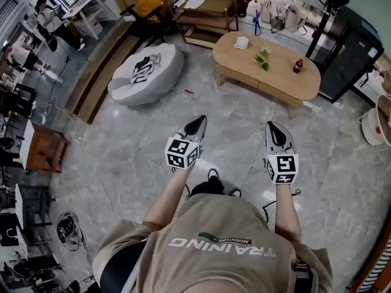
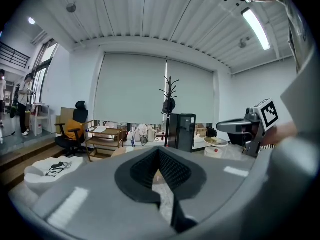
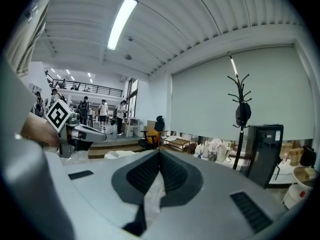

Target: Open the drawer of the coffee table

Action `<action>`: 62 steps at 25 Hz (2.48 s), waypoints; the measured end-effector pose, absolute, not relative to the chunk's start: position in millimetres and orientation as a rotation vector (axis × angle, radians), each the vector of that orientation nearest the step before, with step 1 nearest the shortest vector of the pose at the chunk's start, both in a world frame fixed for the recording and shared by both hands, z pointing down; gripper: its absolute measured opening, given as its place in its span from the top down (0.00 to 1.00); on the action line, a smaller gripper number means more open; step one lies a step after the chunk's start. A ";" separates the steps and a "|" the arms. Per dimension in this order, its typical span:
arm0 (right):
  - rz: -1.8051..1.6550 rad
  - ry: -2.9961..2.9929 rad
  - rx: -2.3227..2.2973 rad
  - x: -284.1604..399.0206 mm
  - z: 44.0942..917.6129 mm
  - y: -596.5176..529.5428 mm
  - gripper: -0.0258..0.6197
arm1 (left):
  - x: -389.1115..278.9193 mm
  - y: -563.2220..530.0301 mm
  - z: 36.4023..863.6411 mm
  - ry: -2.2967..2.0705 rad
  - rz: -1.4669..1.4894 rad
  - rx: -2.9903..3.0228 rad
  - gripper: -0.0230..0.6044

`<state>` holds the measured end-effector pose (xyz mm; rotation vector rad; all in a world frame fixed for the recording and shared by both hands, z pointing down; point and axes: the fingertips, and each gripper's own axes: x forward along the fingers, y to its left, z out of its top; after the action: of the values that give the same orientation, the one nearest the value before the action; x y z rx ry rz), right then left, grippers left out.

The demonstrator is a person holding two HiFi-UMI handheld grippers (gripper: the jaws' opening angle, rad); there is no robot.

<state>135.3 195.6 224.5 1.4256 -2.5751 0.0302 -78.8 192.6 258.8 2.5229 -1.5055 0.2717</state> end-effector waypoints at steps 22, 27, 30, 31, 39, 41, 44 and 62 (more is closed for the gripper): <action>0.034 -2.410 1.553 58.6 232.2 89.4 0.95 | -155.7 58.6 281.1 -1.302 0.227 2.596 0.95; 0.042 -2.415 1.502 53.4 242.6 66.2 0.95 | -164.7 36.6 288.1 -1.329 0.236 2.567 0.95; 0.067 -2.429 1.501 52.1 249.0 52.0 0.95 | -163.1 25.9 294.7 -1.316 0.246 2.540 0.95; 0.074 -2.434 1.498 52.2 251.7 46.7 0.95 | -161.2 21.7 296.0 -1.314 0.255 2.539 0.95; 0.068 -2.458 1.474 84.5 258.5 -14.4 0.95 | -127.6 -34.9 284.1 -1.345 0.263 2.548 0.95; 0.056 -2.471 1.481 97.5 254.1 -32.3 0.95 | -114.6 -53.0 277.3 -1.362 0.255 2.560 0.95; 0.053 -2.493 1.471 113.8 251.1 -55.2 0.95 | -94.3 -72.0 271.9 -1.375 0.260 2.565 0.95; 0.103 -2.526 1.393 143.2 269.9 -121.1 0.95 | -56.1 -127.7 278.8 -1.407 0.308 2.542 0.95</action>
<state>143.2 -121.1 269.9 1.3933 -2.5264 0.1026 -56.1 -127.7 278.8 2.5416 -1.4068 0.3082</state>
